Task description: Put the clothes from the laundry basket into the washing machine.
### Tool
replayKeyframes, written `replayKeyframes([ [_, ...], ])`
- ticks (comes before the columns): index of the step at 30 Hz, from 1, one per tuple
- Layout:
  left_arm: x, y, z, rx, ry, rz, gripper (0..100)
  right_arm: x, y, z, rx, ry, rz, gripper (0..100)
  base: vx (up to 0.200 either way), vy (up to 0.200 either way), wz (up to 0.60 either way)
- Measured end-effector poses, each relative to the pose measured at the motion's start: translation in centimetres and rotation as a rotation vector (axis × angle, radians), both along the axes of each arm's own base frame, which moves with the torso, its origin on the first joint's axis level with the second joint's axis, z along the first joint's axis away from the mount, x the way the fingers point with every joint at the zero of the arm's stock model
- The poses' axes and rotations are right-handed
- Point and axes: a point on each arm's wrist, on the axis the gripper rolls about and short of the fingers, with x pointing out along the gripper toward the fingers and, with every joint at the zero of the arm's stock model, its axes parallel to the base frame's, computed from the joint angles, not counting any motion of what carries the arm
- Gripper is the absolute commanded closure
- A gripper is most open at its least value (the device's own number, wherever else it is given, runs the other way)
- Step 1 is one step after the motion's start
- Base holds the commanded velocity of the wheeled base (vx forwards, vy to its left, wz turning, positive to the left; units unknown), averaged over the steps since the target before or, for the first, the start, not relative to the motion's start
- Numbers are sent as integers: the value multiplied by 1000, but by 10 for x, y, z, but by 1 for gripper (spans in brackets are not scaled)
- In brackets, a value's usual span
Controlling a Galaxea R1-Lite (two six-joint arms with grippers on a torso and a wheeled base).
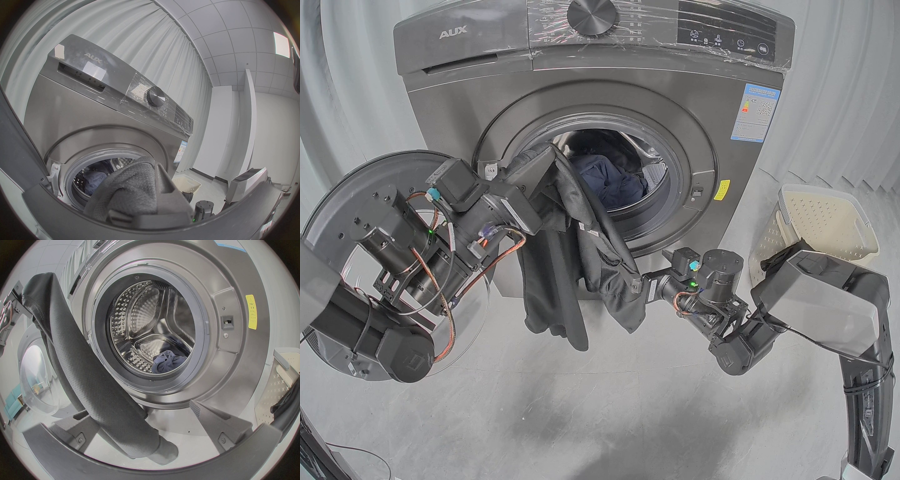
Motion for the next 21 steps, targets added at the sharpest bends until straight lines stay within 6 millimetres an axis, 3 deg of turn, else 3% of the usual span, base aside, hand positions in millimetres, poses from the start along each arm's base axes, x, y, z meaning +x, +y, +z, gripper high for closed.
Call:
replayKeyframes([
  [21, 1, 0, 2, -8, -4, 10, 100, -61, 36, -7, -52, 74, 184, 0, 0, 0, 0],
])
